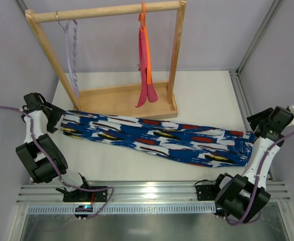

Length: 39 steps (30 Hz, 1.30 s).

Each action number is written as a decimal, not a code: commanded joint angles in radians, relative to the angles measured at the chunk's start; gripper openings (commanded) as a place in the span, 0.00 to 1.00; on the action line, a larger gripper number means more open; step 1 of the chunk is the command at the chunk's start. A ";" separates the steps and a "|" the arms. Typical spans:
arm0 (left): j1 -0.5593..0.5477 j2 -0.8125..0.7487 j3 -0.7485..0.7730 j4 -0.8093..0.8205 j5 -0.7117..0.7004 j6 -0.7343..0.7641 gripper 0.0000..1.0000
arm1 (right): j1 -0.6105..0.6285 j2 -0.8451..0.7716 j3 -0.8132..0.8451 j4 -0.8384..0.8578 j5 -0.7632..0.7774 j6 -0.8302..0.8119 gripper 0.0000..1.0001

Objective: Place the trousers on the hanger
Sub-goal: Fold the trousers

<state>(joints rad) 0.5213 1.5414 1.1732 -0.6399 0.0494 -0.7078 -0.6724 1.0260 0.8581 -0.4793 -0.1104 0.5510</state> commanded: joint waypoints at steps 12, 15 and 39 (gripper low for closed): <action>0.022 -0.090 -0.386 0.428 0.116 -0.065 0.74 | 0.017 -0.101 0.021 0.044 -0.138 0.003 0.56; 0.020 -0.093 -0.429 0.491 0.098 -0.114 0.73 | 0.017 -0.084 0.048 0.030 -0.141 -0.002 0.56; 0.022 -0.181 -0.475 0.479 -0.016 -0.167 0.50 | 0.019 -0.075 0.062 0.027 -0.129 -0.005 0.56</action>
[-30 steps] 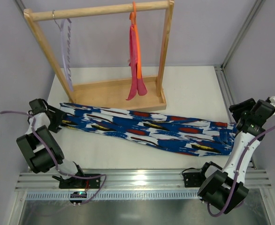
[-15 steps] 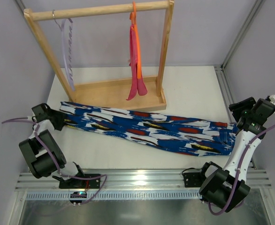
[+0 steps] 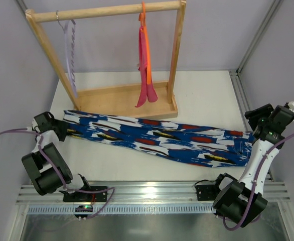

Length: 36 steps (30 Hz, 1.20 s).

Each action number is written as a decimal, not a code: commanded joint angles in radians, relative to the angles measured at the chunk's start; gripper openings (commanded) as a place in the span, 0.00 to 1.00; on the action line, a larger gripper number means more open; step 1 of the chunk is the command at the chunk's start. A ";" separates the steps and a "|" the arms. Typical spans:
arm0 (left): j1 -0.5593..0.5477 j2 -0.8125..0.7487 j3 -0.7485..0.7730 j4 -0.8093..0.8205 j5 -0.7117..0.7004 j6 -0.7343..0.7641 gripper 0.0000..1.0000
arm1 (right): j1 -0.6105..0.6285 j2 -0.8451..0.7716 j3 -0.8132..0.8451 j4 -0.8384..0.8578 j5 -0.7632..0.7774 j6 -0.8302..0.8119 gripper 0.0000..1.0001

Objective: Place the trousers on the hanger
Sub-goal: Fold the trousers

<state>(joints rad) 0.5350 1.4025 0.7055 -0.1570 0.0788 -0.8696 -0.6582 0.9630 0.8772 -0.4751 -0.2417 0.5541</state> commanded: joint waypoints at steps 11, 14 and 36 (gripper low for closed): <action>0.107 -0.091 -0.060 0.094 0.083 -0.041 0.70 | 0.003 -0.014 0.042 0.033 -0.011 0.000 0.56; 0.134 -0.076 -0.098 0.152 0.134 -0.054 0.71 | 0.003 -0.003 0.043 0.035 -0.010 -0.002 0.56; 0.141 0.015 -0.228 0.433 0.162 -0.124 0.44 | 0.000 0.074 0.055 0.067 -0.027 -0.005 0.56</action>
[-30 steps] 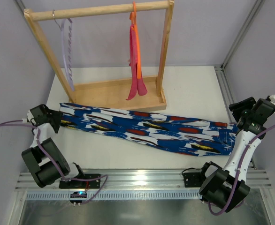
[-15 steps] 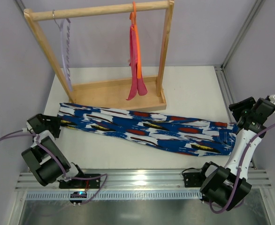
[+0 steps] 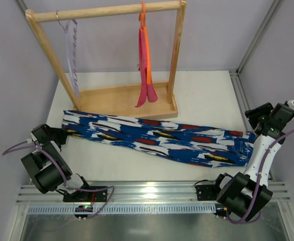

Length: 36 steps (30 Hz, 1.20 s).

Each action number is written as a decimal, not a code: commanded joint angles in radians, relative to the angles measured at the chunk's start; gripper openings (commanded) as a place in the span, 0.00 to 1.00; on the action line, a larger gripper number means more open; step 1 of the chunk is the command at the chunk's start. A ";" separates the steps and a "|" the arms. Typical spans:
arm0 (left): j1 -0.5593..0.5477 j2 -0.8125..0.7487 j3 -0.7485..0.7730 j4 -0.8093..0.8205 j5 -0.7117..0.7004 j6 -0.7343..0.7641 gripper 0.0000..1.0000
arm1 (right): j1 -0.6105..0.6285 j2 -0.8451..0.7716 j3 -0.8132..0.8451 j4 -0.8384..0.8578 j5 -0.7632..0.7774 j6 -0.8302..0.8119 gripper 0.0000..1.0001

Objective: Place the trousers on the hanger
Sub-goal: Fold the trousers

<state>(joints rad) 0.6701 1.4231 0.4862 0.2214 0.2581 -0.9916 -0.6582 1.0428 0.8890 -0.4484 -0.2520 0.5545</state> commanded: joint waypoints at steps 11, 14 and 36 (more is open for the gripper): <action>0.006 -0.084 0.009 -0.051 -0.065 -0.022 0.00 | 0.000 -0.001 0.041 0.042 -0.015 -0.007 0.56; 0.008 -0.095 0.018 -0.092 -0.065 -0.027 0.01 | 0.000 -0.001 0.036 0.046 -0.018 -0.007 0.56; 0.008 -0.351 0.193 -0.796 -0.432 0.005 0.00 | 0.034 0.144 0.096 -0.131 0.029 0.022 0.56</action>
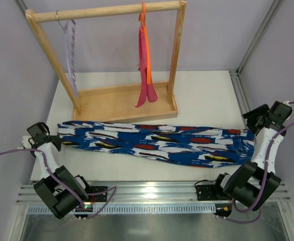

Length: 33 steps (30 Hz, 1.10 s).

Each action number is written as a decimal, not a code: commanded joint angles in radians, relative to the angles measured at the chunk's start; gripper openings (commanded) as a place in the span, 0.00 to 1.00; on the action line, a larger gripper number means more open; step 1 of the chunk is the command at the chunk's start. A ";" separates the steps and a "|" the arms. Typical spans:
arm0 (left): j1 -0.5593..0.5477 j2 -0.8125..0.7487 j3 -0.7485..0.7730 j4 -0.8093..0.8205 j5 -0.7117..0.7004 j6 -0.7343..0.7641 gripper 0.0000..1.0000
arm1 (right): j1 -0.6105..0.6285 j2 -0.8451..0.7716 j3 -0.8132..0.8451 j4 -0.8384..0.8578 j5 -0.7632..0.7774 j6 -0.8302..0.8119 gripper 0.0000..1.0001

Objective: Place the trousers on the hanger
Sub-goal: Fold the trousers

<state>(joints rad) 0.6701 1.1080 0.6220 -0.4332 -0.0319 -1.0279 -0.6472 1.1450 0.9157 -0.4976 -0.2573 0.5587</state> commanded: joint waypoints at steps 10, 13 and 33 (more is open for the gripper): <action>0.046 0.016 0.122 -0.334 -0.252 0.115 0.00 | 0.083 0.139 0.115 -0.243 0.211 0.069 0.56; 0.049 0.039 0.119 -0.377 -0.278 0.094 0.00 | 0.087 0.150 0.123 -0.298 0.303 0.130 0.55; 0.034 0.230 0.189 -0.148 0.128 0.227 0.63 | 0.646 0.242 0.222 -0.415 0.372 0.271 0.45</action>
<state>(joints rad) 0.7052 1.2961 0.8127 -0.6388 0.0292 -0.8433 -0.0227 1.4181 1.1442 -0.8837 0.1032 0.7506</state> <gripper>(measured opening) 0.624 0.449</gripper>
